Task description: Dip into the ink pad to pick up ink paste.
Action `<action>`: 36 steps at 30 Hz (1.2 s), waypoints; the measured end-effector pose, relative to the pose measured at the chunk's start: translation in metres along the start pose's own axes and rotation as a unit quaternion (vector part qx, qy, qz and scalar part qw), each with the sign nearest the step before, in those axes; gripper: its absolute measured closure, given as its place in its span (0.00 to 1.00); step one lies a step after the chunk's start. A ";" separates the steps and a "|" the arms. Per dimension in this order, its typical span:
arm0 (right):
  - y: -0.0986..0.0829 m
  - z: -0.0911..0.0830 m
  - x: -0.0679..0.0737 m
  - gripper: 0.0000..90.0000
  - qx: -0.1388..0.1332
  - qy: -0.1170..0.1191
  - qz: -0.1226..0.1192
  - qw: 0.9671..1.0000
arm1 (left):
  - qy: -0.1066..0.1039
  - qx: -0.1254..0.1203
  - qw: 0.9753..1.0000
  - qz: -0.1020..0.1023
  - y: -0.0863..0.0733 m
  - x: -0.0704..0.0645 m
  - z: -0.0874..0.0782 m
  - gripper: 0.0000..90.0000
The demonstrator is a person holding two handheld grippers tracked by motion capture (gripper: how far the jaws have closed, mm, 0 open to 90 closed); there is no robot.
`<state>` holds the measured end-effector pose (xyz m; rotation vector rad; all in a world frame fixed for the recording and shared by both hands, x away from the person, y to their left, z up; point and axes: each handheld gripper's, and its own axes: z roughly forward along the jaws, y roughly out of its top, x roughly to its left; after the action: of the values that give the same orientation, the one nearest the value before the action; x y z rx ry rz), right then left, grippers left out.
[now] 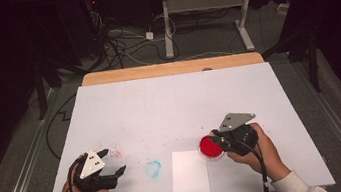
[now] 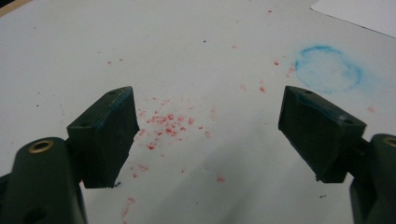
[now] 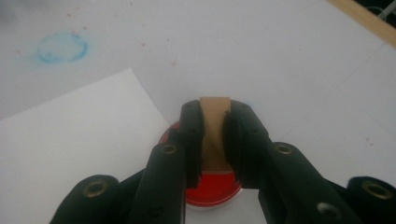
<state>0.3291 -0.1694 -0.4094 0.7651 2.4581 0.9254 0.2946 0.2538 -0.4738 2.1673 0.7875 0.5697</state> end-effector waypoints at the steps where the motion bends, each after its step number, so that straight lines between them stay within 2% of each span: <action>1: -0.002 0.005 0.000 0.85 0.007 0.004 0.002 1.000 | 0.000 0.000 1.000 0.000 0.000 0.000 0.000 0.21; 5: -0.009 0.024 0.003 0.85 0.034 0.005 -0.005 0.999 | 0.003 0.001 1.000 0.001 0.000 0.000 0.000 0.21; 12: -0.020 0.041 0.002 0.85 0.057 0.007 -0.004 0.998 | 0.001 0.003 1.000 0.003 0.000 0.000 0.000 0.21; 29: -0.024 0.044 -0.002 0.85 0.054 0.019 0.020 0.998 | 0.000 0.006 1.000 0.006 0.001 -0.002 0.001 0.21; 36: -0.024 0.044 -0.003 0.85 0.055 0.022 0.020 0.998 | 0.001 0.008 1.000 0.008 0.001 -0.002 0.001 0.21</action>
<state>0.3465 -0.1653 -0.4563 0.8419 2.5591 0.8356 0.2942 0.2514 -0.4745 2.1892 0.7786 0.5744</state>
